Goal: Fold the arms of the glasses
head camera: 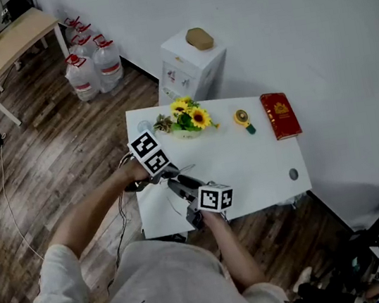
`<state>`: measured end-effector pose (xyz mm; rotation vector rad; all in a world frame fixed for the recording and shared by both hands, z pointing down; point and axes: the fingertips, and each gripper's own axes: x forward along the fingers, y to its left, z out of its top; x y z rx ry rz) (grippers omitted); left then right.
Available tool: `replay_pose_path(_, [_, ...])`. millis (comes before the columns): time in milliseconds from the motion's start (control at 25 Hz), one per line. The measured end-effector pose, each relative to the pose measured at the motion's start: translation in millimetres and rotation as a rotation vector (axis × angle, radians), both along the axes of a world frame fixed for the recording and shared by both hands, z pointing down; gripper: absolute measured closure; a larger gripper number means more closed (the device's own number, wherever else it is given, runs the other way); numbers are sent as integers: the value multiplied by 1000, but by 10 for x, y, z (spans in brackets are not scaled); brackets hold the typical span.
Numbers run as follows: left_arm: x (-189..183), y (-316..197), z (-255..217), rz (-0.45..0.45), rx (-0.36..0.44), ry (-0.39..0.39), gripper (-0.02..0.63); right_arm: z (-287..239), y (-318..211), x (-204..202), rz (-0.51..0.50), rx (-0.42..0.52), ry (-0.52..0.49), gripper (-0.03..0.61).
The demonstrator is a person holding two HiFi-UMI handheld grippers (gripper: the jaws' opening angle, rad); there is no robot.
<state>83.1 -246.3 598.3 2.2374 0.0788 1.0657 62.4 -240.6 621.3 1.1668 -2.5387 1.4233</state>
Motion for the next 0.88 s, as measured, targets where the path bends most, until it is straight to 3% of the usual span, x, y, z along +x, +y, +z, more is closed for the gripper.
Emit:
replay_pose_path(160, [-48, -231, 27, -106, 30, 23, 598, -7, 26, 163, 44, 26, 5, 341])
replay_pose_path(520, [-273, -842, 98, -431, 53, 73, 598, 201, 130, 824, 322, -34, -62, 342])
replay_pose_path(720, [-327, -1088, 32, -584, 54, 135, 598, 325, 198, 773, 334, -104, -234, 351])
replay_pose_path(800, [-316, -1101, 17, -609, 38, 153, 598, 316, 195, 686, 340, -128, -299, 356])
replay_pose_path(880, [-311, -1081, 10, -619, 18, 167, 598, 357, 230, 614, 383, -213, -352, 371])
